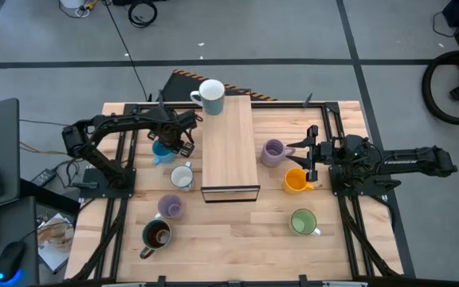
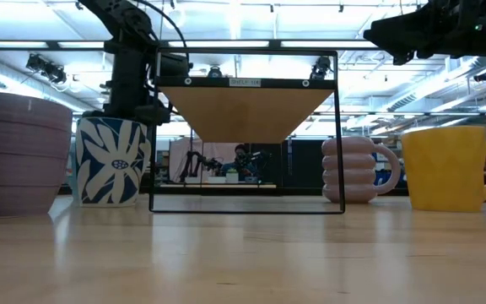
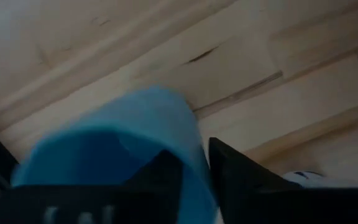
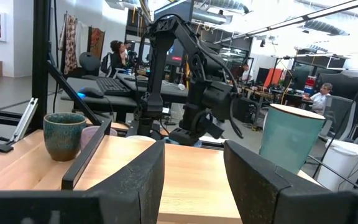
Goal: Place coffee mugs
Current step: Put the blue mug on the shelf
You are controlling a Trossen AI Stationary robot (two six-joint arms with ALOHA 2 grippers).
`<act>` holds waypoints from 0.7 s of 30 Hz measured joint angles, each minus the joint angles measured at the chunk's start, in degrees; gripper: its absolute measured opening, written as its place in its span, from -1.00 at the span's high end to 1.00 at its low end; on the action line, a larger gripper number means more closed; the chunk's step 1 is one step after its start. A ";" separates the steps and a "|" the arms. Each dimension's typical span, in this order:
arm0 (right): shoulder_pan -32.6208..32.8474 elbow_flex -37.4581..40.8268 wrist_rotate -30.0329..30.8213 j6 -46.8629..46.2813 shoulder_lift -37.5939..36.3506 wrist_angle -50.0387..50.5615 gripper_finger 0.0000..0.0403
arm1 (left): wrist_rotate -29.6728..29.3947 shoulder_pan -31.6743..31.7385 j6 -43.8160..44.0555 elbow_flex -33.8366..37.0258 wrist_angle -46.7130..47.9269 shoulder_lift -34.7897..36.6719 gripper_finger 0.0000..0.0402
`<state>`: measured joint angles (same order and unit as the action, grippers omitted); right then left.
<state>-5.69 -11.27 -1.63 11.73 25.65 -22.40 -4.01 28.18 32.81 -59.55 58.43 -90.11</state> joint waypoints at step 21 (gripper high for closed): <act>0.00 0.00 0.00 -0.15 0.00 -0.17 0.15 | -1.82 -1.97 -33.59 -22.85 22.57 0.26 0.86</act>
<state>-5.69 -11.27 -1.63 11.57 25.65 -22.57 -5.83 26.21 -0.78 -82.39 81.00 -89.84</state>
